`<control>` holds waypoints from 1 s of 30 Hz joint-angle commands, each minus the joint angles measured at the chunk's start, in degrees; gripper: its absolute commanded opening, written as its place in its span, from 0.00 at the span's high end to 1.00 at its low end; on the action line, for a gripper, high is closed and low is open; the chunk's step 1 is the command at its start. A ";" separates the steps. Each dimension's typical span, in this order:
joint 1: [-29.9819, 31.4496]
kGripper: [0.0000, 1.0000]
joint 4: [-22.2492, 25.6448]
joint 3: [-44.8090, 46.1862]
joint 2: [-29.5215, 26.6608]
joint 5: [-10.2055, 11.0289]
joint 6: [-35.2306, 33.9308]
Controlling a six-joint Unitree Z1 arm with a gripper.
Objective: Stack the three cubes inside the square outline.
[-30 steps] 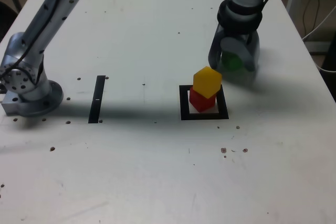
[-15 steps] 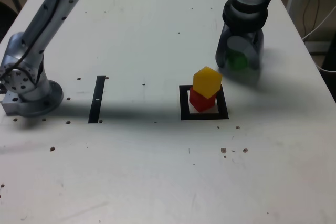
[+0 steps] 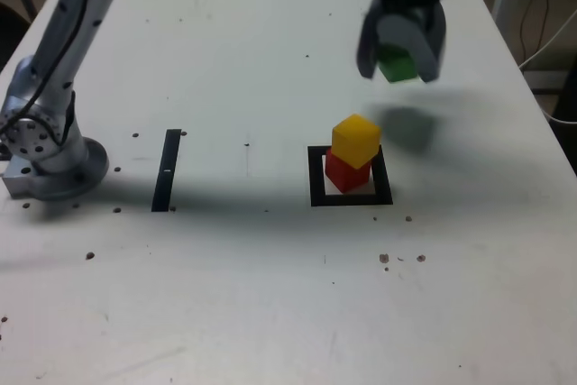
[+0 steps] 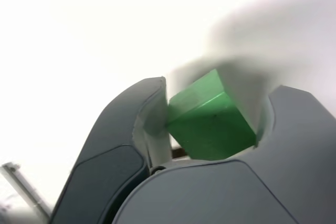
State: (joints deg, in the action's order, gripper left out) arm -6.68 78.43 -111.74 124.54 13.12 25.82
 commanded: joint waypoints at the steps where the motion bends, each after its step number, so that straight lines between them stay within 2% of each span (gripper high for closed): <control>1: 1.13 0.61 3.12 -3.05 -2.18 0.02 0.42; 7: 3.23 0.61 8.37 -6.78 -5.99 -0.96 -0.61; 13: 5.13 0.61 11.07 -5.53 -10.09 -1.66 -2.79; 18: 7.65 0.61 10.85 -1.15 -11.99 -1.19 -5.56; 25: 13.26 0.61 9.14 4.95 -12.41 1.01 -12.44; 30: 15.75 0.61 8.36 7.22 -12.77 0.61 -17.42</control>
State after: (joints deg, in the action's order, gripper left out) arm 8.86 86.93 -104.85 112.41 13.95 8.96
